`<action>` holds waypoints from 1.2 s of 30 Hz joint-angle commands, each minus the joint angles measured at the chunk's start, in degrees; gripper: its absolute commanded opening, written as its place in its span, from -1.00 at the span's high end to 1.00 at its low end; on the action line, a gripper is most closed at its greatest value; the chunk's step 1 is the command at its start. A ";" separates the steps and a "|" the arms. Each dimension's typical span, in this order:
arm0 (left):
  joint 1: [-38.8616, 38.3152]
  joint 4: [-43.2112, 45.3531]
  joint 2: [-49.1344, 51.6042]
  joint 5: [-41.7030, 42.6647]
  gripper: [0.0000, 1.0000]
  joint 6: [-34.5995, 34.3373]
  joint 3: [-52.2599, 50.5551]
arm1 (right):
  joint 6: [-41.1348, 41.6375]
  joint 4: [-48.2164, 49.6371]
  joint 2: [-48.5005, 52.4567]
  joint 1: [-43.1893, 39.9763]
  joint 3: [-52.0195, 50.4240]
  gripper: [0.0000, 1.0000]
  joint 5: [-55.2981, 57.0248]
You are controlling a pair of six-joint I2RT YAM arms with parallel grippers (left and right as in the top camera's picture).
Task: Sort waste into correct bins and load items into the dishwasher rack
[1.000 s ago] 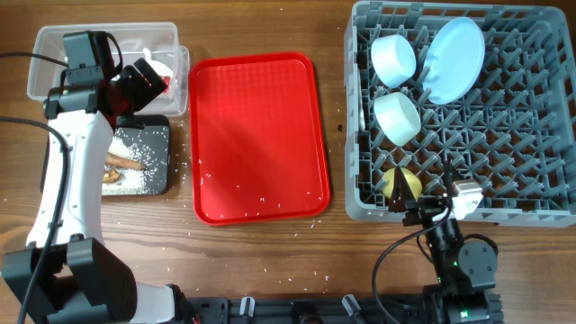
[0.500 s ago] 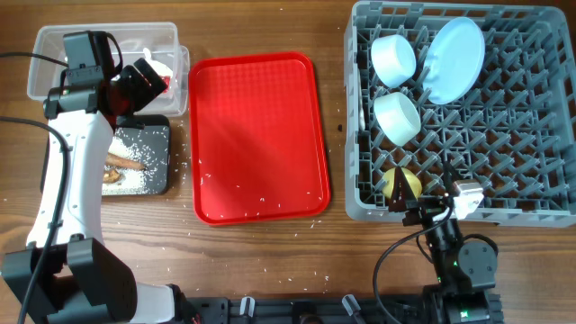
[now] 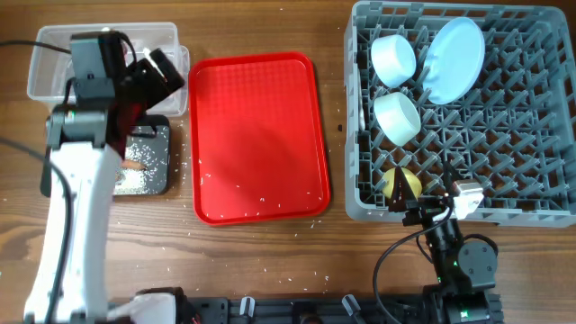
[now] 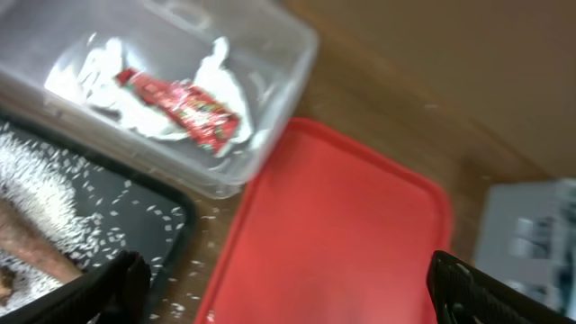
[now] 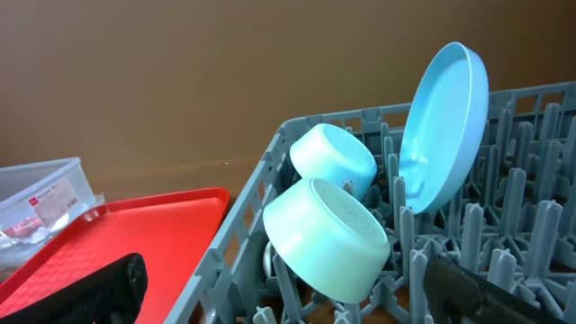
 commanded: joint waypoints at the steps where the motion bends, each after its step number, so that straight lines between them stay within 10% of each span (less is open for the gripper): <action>1: -2.80 -0.61 -6.01 0.04 -1.00 0.92 0.37 | 0.83 0.20 -0.66 -0.22 -0.07 -0.99 -0.85; 10: -4.48 -2.78 -21.51 -1.09 -1.00 2.36 -6.36 | 0.81 0.20 -0.66 -0.22 -0.07 -0.99 -0.85; 22: -4.09 36.17 -56.33 -2.78 -1.00 5.20 -53.46 | 0.81 0.20 -0.66 -0.22 -0.07 -0.99 -0.85; 36: 0.22 38.56 -78.42 -2.95 -1.00 5.20 -71.76 | 0.83 0.20 -0.66 -0.22 -0.07 -0.99 -0.85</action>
